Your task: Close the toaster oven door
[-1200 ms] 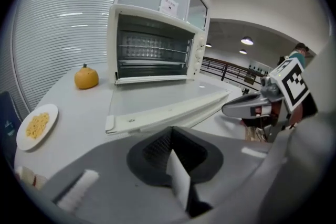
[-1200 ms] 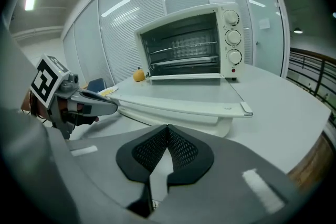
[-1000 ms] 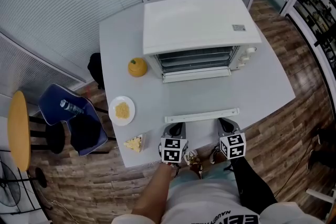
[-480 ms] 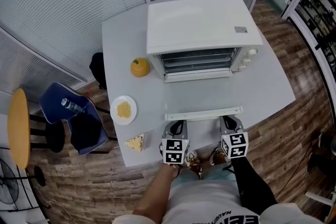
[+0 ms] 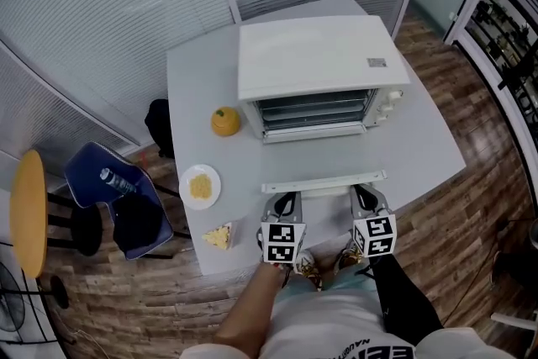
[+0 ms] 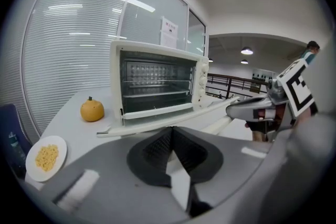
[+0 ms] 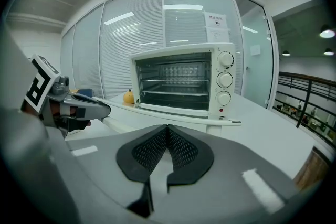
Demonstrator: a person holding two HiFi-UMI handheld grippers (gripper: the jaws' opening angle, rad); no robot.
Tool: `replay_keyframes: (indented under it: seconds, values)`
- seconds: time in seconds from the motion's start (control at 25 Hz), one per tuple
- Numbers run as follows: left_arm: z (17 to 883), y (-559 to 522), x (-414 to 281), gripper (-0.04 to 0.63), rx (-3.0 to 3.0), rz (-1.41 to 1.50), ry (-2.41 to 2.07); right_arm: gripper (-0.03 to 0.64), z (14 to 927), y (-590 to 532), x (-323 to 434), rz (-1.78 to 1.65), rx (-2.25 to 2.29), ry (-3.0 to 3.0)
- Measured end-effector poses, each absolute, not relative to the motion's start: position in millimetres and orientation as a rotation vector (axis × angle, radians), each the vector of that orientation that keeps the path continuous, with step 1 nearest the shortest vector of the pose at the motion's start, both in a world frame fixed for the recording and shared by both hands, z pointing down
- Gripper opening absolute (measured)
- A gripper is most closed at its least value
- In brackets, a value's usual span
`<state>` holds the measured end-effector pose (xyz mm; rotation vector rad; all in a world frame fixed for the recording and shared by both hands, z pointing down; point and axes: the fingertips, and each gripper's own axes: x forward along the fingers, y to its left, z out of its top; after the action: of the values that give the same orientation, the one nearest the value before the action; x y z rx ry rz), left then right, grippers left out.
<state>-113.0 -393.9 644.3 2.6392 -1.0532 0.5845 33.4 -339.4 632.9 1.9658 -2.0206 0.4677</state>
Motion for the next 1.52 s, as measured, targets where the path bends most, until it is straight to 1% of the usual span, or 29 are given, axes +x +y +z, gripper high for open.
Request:
replay_keyframes:
  seconds: [0.8,1.04,1.2,1.52]
  values:
    - [594.1,-417.5,-106.4,0.054,2.773,0.517,-1.130,0.003,583.8,-370.7,41.8,0.315,2.058,-2.010]
    - [574.5,-429.1,-107.4,0.054,2.807,0.440,-1.150,0.003,566.5,-381.6,45.1,0.284,2.109,-2.039]
    - [569.9,-435.4,-106.2,0.054,2.799,0.473,-1.172,0.003,559.3,-387.8,47.2,0.276,2.120,-2.045]
    - [546.3,-458.0,-103.2,0.054,2.799,0.404,-1.228,0.003,534.8,-406.1,50.0,0.161,2.106,-2.056]
